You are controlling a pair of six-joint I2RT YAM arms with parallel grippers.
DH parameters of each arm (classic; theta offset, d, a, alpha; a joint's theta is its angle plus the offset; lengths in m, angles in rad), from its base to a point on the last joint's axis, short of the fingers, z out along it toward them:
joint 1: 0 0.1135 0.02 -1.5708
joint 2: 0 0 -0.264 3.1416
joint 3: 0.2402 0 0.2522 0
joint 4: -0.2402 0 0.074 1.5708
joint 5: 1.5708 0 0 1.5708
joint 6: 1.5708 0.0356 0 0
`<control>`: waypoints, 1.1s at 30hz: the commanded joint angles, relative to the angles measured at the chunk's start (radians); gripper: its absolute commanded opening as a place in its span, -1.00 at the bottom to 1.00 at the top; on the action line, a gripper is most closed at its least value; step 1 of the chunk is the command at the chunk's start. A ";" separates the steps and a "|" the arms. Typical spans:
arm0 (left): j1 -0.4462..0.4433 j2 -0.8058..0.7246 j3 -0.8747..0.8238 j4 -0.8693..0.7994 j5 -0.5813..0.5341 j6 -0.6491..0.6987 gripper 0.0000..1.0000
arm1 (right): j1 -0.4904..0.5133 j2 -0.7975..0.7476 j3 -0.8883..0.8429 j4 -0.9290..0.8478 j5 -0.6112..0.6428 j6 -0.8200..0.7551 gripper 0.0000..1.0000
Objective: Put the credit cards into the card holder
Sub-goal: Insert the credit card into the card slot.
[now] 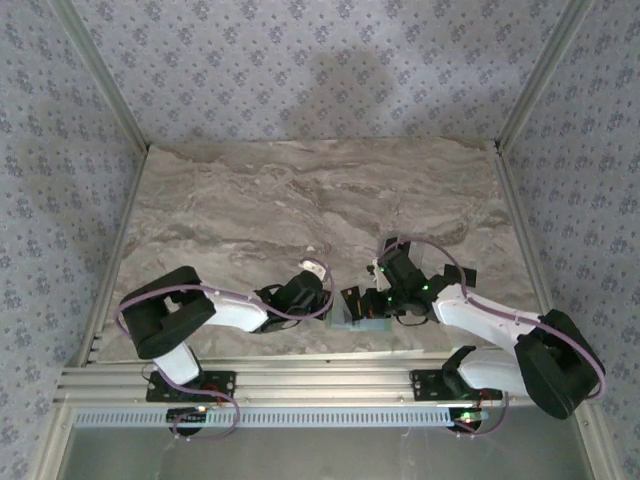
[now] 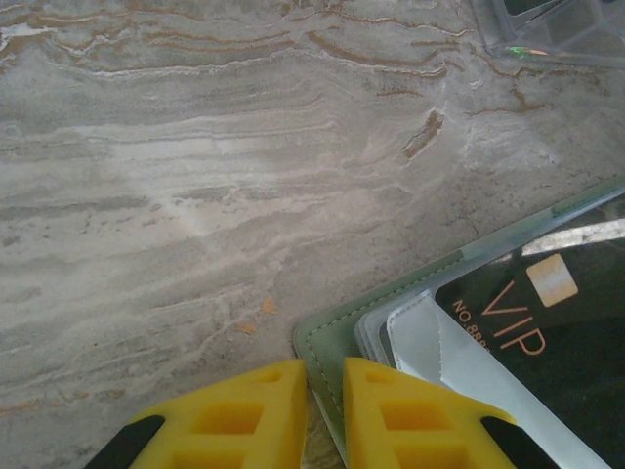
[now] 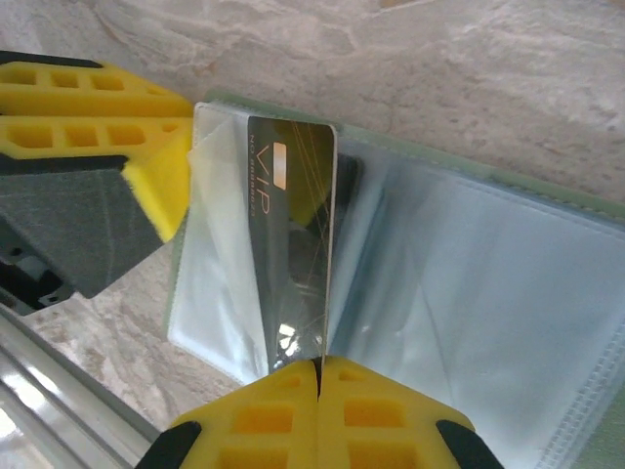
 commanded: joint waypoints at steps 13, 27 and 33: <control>-0.029 0.088 -0.047 -0.115 0.124 -0.023 -0.64 | 0.036 -0.040 -0.117 0.219 -0.024 0.211 -1.00; -0.031 0.104 -0.034 -0.115 0.127 -0.019 -0.64 | 0.166 0.084 -0.073 0.297 0.098 0.244 -1.00; -0.031 0.103 -0.040 -0.111 0.128 -0.023 -0.65 | 0.192 0.138 -0.047 0.309 0.112 0.240 -1.00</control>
